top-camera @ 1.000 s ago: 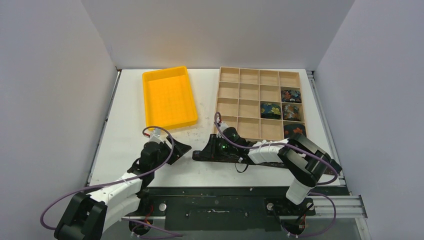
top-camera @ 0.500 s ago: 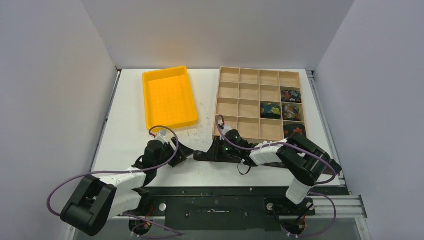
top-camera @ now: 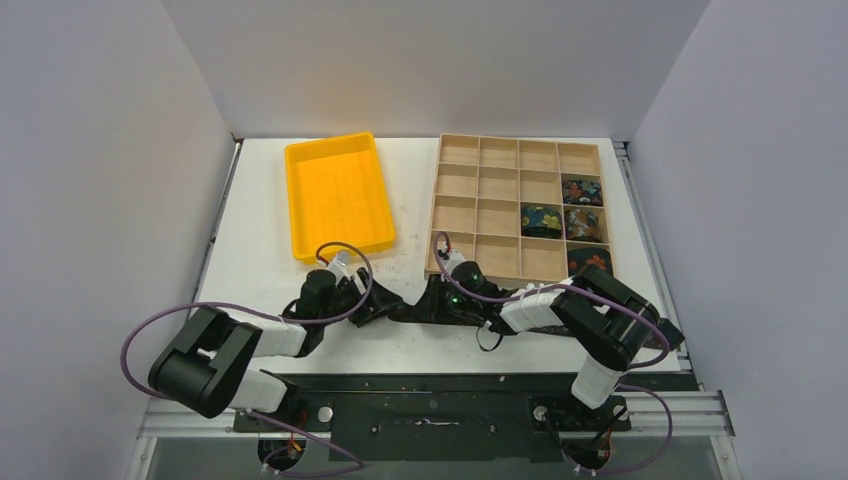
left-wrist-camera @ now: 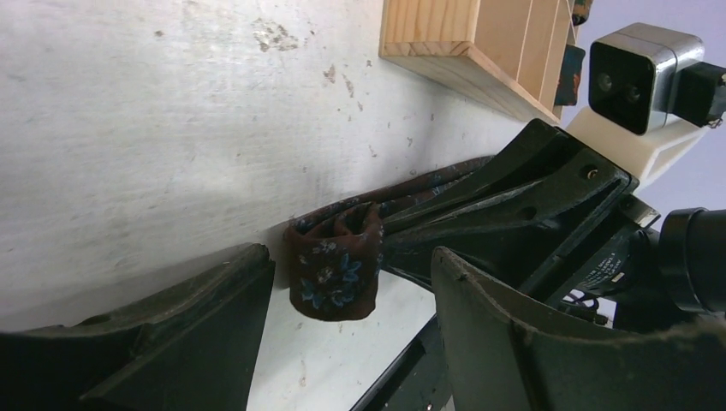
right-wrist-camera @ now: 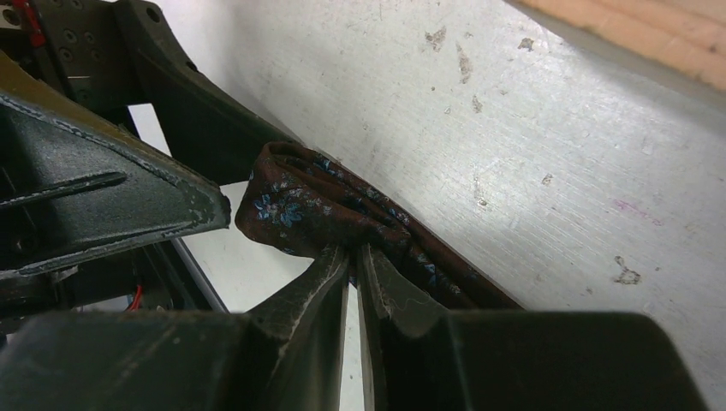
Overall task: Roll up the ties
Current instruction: Roll the tie at the center of the board.
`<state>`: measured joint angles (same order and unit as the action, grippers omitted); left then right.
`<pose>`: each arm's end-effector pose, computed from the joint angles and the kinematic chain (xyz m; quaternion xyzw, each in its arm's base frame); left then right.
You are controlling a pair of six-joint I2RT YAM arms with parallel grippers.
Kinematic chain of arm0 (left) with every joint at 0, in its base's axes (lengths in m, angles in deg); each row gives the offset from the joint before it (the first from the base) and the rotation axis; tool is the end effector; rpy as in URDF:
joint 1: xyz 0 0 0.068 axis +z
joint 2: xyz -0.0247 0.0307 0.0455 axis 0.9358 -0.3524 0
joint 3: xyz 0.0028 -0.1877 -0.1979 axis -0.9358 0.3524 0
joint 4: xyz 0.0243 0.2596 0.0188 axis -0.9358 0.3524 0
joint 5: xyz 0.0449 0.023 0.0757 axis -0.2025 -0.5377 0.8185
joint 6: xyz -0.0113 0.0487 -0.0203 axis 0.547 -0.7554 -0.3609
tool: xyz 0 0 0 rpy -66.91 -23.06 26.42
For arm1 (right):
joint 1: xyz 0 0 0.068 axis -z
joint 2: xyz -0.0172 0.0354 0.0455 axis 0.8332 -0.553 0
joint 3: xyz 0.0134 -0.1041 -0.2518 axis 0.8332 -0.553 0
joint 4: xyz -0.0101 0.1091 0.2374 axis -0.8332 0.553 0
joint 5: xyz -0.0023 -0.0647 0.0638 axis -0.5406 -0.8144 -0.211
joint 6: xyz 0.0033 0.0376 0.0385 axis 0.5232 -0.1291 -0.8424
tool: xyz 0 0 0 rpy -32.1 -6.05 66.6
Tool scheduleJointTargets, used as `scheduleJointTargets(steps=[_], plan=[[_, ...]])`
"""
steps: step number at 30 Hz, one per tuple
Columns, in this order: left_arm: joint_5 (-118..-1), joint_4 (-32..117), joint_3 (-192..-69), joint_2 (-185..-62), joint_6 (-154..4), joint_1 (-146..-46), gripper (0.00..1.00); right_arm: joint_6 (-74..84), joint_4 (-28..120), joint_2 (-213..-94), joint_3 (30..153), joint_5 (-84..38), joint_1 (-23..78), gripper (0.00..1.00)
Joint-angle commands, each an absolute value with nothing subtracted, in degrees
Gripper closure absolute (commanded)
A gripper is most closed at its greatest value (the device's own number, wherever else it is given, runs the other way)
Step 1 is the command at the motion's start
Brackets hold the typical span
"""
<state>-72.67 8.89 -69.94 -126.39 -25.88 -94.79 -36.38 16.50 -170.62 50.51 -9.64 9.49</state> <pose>0.1855 -0.1027 0.1182 -0.1664 0.8407 -0.4517 0.2480 0.2011 0.2339 0.1213 -0.0752 0.8710 0.4462 0.1914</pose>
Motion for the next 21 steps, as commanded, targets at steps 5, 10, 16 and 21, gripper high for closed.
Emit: scheduleJointTargets(steps=[5, 10, 16, 21], plan=[[-76.9, -0.5, -70.4, -134.6, -26.9, -95.6, 0.38, -33.8, 16.6, -170.5, 48.7, -11.2, 10.3, 0.87], [-77.5, -3.2, -69.1, -136.6, -26.4, -95.6, 0.51, -33.6, 16.7, -170.4, 48.6, -11.0, 10.4, 0.87], [-78.1, -3.7, -68.0, -137.2, -26.4, -95.6, 0.5, -33.6, 16.8, -170.3, 48.4, -10.9, 10.6, 0.88], [-77.9, -2.6, -67.6, -137.1, -27.2, -95.6, 0.48, -33.6, 16.8, -170.1, 48.4, -10.9, 10.7, 0.88]])
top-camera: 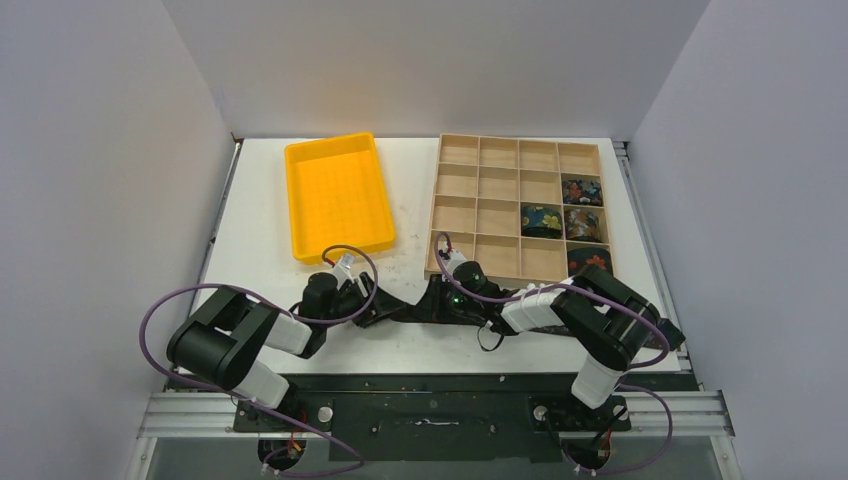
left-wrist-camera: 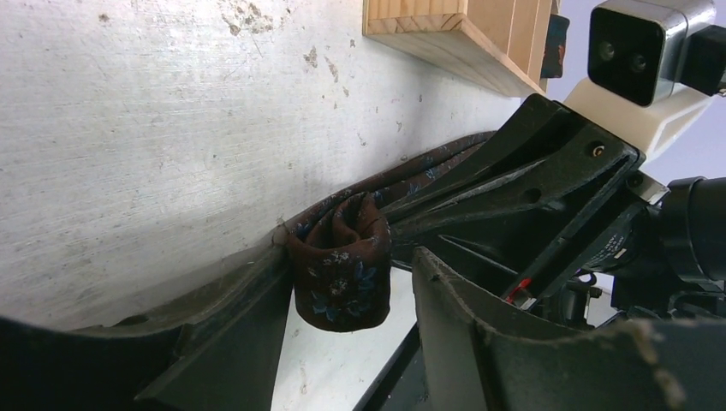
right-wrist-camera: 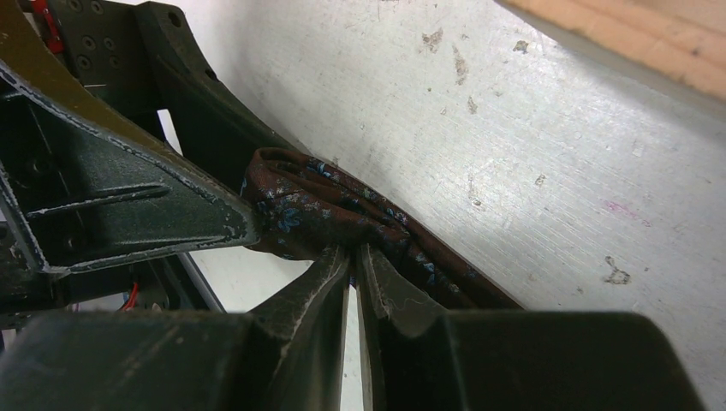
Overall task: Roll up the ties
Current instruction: Roll the tie at the center of the board.
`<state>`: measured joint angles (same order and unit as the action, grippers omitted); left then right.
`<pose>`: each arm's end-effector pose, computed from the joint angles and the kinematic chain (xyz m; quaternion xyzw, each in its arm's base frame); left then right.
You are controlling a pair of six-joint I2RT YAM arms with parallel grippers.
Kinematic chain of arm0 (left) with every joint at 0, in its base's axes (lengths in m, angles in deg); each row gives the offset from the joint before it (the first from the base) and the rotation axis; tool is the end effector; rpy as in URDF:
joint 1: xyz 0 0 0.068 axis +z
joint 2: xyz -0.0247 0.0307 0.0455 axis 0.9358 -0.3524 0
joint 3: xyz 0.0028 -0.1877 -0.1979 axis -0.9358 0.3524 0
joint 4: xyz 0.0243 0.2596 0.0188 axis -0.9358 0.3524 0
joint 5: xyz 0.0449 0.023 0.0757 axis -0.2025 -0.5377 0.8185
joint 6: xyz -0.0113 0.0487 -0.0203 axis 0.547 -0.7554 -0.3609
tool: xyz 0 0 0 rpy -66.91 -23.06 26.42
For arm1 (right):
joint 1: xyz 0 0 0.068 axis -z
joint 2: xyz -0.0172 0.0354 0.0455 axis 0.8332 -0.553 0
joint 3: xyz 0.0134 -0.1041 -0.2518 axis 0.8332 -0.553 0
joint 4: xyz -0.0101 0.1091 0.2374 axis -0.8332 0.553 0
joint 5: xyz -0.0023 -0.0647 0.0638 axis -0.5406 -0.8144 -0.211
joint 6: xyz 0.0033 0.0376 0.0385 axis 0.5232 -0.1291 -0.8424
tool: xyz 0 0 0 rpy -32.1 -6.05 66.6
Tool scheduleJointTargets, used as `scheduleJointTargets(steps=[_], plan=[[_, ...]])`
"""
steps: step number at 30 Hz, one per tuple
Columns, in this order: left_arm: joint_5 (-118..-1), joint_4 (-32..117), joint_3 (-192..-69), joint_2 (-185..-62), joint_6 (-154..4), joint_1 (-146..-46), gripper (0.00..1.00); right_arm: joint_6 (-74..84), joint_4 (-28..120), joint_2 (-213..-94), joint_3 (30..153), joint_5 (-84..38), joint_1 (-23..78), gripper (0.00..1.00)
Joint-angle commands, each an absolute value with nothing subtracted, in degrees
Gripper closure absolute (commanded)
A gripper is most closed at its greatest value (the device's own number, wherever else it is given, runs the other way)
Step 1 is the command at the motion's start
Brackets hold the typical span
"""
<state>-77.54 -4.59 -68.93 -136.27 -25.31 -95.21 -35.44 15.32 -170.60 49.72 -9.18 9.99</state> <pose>0.1889 -0.1091 0.1032 -0.1379 0.8301 -0.4882 0.2317 0.2014 0.2306 0.1198 -0.0810 0.8684 0.4480 0.1966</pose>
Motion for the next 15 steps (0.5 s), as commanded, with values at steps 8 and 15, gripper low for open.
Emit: scheduleJointTargets(steps=[8, 15], plan=[[-78.0, -3.0, -67.6, -137.5, -28.0, -96.1, 0.79, -33.1, 18.0, -168.7, 48.5, -11.3, 10.7, 0.88], [-78.1, -2.6, -68.0, -137.1, -28.4, -96.7, 1.0, -32.5, 19.9, -166.9, 49.0, -12.0, 10.7, 0.87]])
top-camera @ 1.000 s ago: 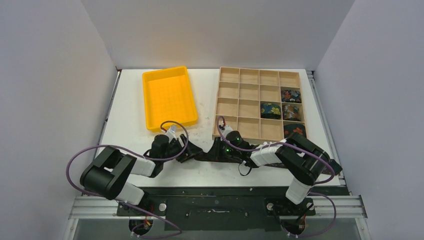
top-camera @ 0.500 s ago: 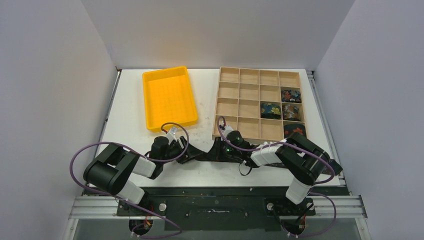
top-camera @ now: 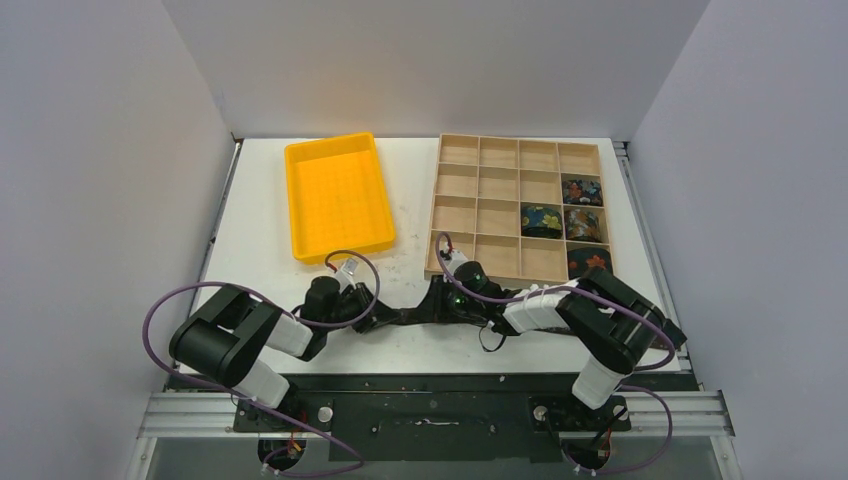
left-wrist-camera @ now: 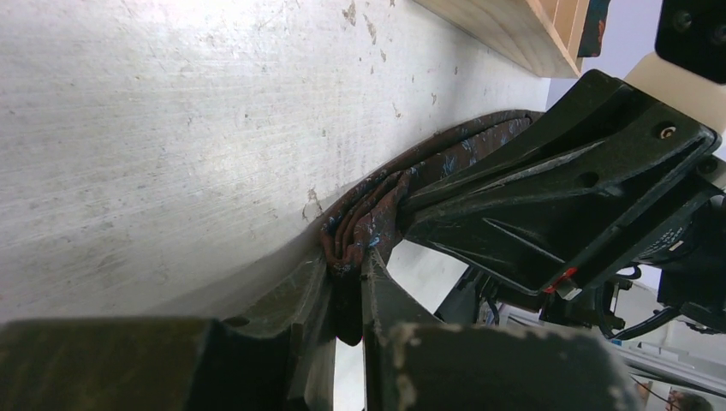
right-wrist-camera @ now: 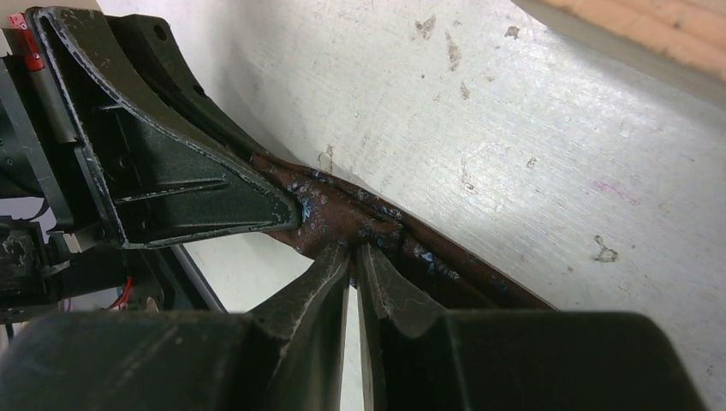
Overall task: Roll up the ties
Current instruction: Roll the tie at the center of the board.
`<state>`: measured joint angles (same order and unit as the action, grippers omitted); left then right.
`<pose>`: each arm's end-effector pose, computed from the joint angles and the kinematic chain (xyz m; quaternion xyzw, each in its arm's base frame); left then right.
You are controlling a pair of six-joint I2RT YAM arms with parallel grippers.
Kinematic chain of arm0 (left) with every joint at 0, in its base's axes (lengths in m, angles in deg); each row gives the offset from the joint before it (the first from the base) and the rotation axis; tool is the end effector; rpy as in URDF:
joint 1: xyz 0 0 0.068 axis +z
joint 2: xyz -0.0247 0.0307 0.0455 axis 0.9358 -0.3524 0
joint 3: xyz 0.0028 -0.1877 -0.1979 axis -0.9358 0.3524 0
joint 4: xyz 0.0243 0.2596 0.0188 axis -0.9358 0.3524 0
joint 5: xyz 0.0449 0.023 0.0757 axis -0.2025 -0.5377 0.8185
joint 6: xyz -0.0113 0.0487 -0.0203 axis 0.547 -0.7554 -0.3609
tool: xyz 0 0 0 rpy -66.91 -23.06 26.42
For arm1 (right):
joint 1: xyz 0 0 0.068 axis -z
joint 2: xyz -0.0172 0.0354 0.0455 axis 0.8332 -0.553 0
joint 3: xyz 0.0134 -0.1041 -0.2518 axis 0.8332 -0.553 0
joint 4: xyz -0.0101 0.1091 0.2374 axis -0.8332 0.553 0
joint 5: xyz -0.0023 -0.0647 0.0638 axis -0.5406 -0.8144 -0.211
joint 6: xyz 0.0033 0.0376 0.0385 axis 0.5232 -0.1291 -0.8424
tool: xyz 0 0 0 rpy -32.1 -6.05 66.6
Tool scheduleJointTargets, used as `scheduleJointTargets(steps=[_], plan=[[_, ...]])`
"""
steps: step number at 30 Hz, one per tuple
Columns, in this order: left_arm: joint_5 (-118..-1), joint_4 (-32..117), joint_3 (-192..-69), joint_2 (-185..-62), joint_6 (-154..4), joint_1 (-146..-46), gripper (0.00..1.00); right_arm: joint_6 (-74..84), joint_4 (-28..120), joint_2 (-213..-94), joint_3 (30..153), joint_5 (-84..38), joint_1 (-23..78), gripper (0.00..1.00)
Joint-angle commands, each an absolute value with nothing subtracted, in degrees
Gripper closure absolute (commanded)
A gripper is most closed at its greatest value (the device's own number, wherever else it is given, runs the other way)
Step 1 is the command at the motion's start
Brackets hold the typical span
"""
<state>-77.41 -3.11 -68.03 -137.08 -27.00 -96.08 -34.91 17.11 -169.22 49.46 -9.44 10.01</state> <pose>0.1819 -0.1093 0.0948 -0.1290 0.8446 -0.4723 0.2166 0.1994 0.2281 0.1227 -0.0828 0.8711 0.4425 0.1964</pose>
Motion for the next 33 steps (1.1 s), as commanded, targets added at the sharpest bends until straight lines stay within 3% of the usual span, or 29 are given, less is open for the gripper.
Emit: scheduleJointTargets(steps=[1, 11, 21, 33], plan=[[-78.0, -2.3, -68.1, -137.1, -28.4, -96.8, 1.0, -32.3, 20.2, -166.6, 49.1, -12.0, 10.7, 0.87], [-73.3, 8.4, -69.9, -130.8, -30.8, -97.9, 1.0, -28.7, 29.3, -159.2, 53.5, -16.7, 9.6, 0.71], [-63.6, 27.7, -74.8, -120.8, -36.2, -102.3, 1.0, -24.9, 34.7, -160.9, 59.4, -20.7, 3.9, 0.87], [-55.8, 44.2, -79.5, -114.6, -40.0, -104.7, 1.0, -26.5, 34.7, -168.5, 59.0, -22.4, 2.4, 0.94]])
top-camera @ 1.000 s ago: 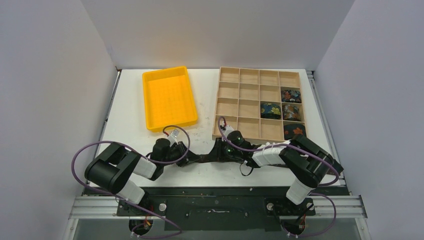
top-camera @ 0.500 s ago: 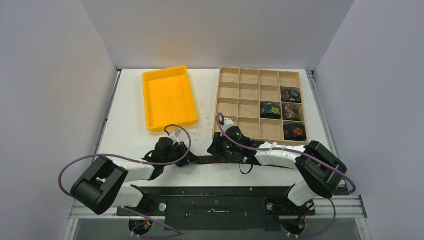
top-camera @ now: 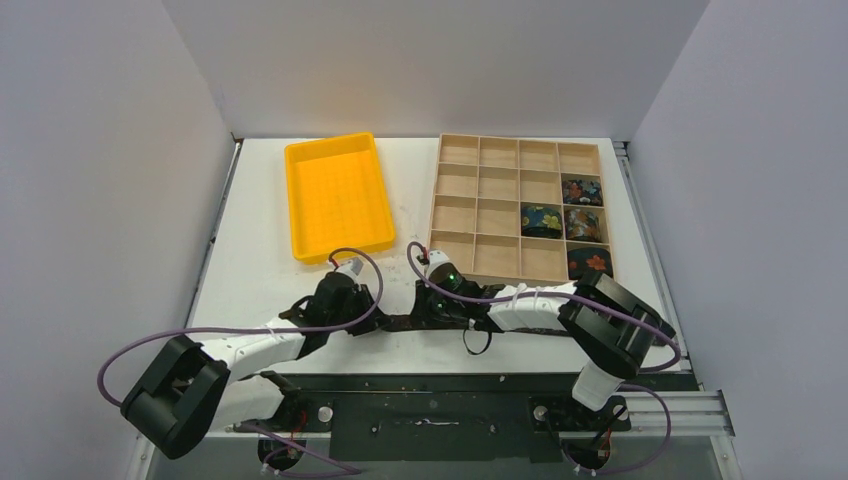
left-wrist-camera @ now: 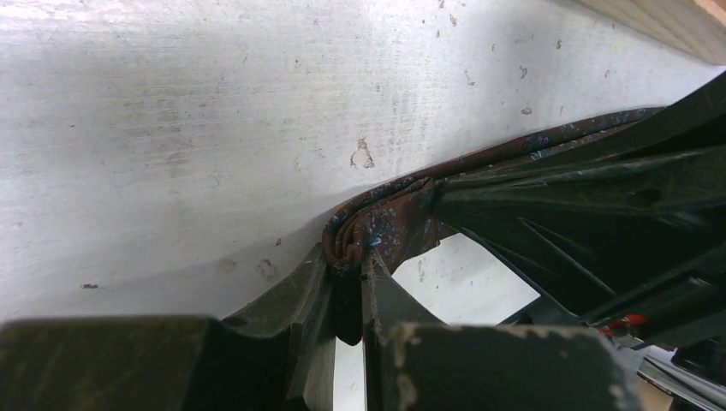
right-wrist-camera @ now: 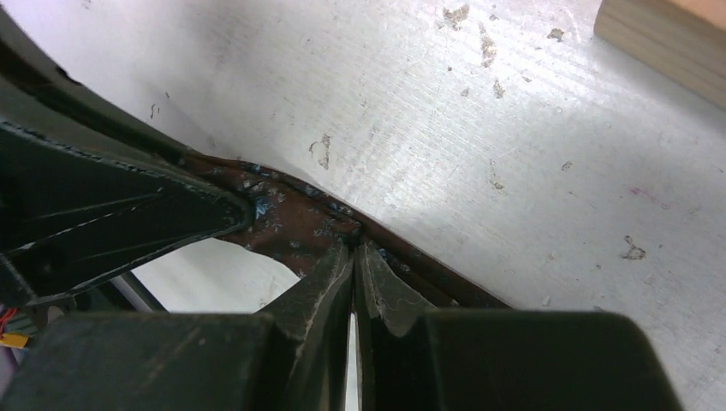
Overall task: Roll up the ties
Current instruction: Roll the tie at the center of the board.
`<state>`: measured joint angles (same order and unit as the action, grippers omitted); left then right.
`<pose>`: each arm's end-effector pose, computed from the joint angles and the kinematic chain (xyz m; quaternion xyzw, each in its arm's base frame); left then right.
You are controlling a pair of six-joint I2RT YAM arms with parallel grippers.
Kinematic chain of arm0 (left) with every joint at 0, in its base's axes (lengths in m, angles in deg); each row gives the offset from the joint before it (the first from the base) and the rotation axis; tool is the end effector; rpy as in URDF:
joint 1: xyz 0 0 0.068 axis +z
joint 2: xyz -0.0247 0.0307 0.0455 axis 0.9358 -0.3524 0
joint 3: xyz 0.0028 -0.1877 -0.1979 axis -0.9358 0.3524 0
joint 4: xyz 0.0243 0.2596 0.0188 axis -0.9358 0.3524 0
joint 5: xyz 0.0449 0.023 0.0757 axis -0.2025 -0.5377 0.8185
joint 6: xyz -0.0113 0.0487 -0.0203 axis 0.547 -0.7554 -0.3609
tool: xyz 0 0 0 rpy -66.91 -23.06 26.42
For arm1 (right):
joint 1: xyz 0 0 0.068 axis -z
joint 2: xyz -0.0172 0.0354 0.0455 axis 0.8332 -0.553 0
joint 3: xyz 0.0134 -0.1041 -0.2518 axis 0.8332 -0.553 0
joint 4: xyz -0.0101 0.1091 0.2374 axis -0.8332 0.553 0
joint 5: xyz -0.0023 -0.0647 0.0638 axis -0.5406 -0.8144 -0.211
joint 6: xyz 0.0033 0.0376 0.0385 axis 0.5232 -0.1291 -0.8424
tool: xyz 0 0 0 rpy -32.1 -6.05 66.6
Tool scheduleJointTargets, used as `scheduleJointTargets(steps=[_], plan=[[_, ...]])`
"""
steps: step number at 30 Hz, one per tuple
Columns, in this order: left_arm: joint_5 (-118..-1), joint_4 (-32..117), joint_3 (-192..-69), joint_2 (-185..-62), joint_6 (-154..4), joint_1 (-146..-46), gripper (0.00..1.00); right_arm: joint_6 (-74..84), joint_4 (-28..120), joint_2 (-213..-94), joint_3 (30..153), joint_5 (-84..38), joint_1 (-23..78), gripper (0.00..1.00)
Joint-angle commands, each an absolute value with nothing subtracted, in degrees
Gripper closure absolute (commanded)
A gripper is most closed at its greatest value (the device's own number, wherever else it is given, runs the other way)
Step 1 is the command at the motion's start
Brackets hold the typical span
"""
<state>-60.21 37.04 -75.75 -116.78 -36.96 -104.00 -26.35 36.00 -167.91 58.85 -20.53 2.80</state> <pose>0.1647 -0.1206 0.1332 -0.0847 0.9108 -0.3198 0.2469 0.1855 0.2623 0.1439 -0.1576 0.9002 0.3412 0.2202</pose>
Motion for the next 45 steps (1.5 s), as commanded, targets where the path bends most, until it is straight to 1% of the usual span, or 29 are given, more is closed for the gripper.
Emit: scheduleJointTargets(steps=[1, 6, 14, 22, 25, 28, 31, 33, 34, 38, 45], plan=[[-55.4, 46.2, -80.1, -114.3, -40.4, -105.0, 1.0, -26.5, 34.5, -168.8, 59.0, -22.5, 2.2, 0.94], [-52.1, 52.4, -82.8, -112.5, -42.0, -106.3, 1.0, -26.6, 34.1, -169.9, 59.2, -22.5, 1.4, 0.95], [-48.7, 57.2, -85.8, -111.6, -43.4, -108.1, 1.0, -27.3, 33.4, -170.8, 58.6, -23.8, 0.1, 0.95], [-47.7, 56.7, -85.0, -111.8, -43.0, -108.7, 1.0, -24.4, 34.8, -160.8, 57.0, -30.2, 0.2, 0.95], [-47.4, 56.1, -84.6, -111.8, -42.7, -109.1, 1.0, -21.4, 36.1, -156.7, 56.9, -35.9, -0.3, 0.94], [-47.2, 55.9, -84.4, -111.8, -42.5, -109.3, 1.0, -20.1, 35.4, -152.9, 55.8, -39.0, -0.4, 0.92], [-46.9, 56.0, -84.5, -111.9, -42.1, -109.7, 1.0, -21.7, 30.7, -149.9, 52.7, -36.2, 0.6, 0.9], [-46.6, 56.2, -84.6, -111.6, -41.8, -110.0, 1.0, -23.3, 26.5, -149.2, 50.8, -28.0, 2.6, 0.9], [-46.4, 56.4, -84.6, -111.5, -41.6, -110.2, 1.0, -23.5, 25.8, -149.5, 50.6, -26.3, 2.8, 0.9], [-45.4, 57.3, -84.9, -111.0, -40.7, -111.0, 1.0, -23.1, 26.7, -153.1, 51.9, -26.4, 0.3, 0.95], [-41.9, 61.5, -86.8, -111.3, -40.0, -113.1, 1.0, -25.4, 23.9, -160.2, 52.4, -26.6, -2.4, 0.95]])
